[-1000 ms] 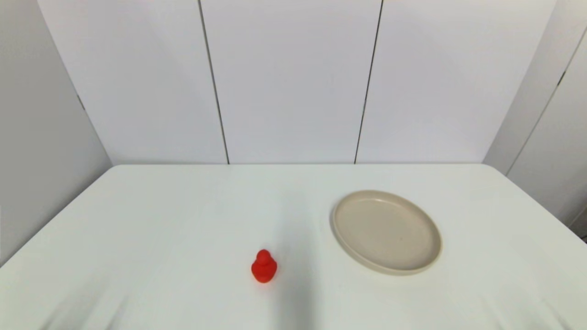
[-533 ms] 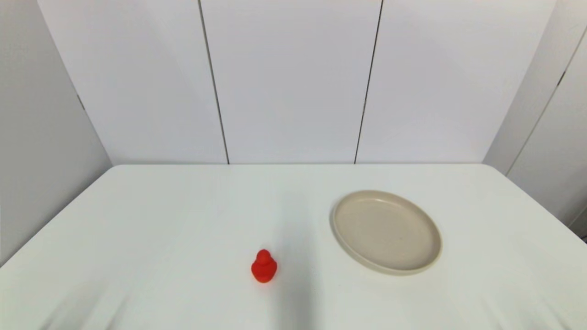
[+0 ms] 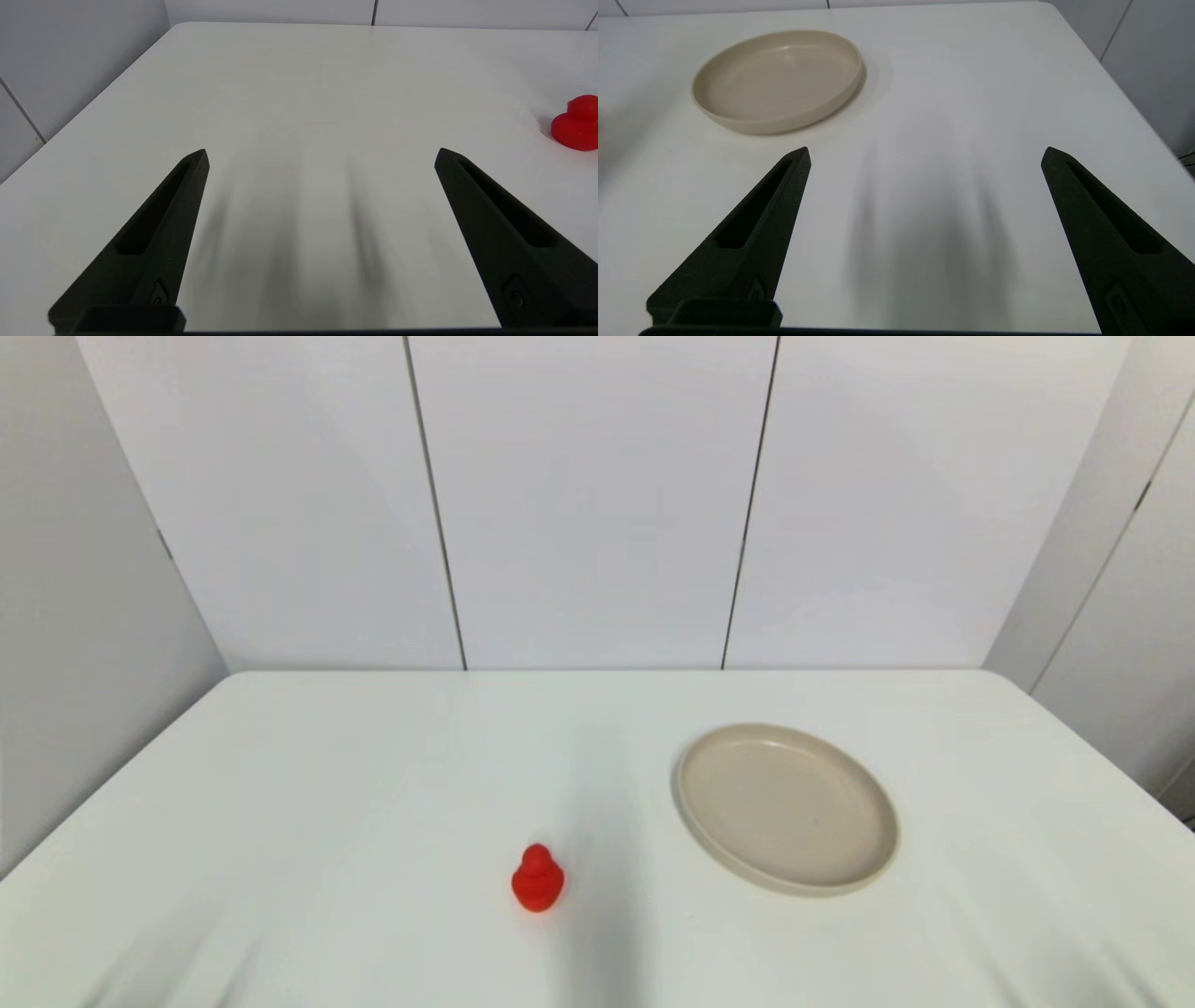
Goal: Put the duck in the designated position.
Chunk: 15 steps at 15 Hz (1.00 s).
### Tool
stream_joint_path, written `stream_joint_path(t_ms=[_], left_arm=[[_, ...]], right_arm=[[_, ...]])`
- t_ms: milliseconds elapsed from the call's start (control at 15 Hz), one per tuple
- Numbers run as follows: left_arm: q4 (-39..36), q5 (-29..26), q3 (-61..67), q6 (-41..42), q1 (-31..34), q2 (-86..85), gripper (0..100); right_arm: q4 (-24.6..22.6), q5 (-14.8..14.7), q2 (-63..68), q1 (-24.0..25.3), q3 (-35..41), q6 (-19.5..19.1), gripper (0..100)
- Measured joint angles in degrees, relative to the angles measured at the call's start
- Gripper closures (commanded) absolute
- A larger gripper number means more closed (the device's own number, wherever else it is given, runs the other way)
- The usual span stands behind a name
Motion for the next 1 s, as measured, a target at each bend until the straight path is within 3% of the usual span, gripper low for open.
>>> stream_joint_path(t_ms=[400, 800, 1000], left_arm=[[0.00, -0.02, 0.00, 0.00, 0.00, 0.00, 0], [0.00, 0.00, 0.00, 0.00, 0.00, 0.00, 0], [0.00, -0.02, 0.00, 0.00, 0.02, 0.00, 0]], right_arm=[[8.35, 3.84, 20.29, 0.17, -21.49, -0.04, 0], [9.95, 12.17, 44.36, 1.21, -39.16, -1.71, 0], [10.09, 13.24, 54.70, 4.35, -46.41, -2.95, 0]])
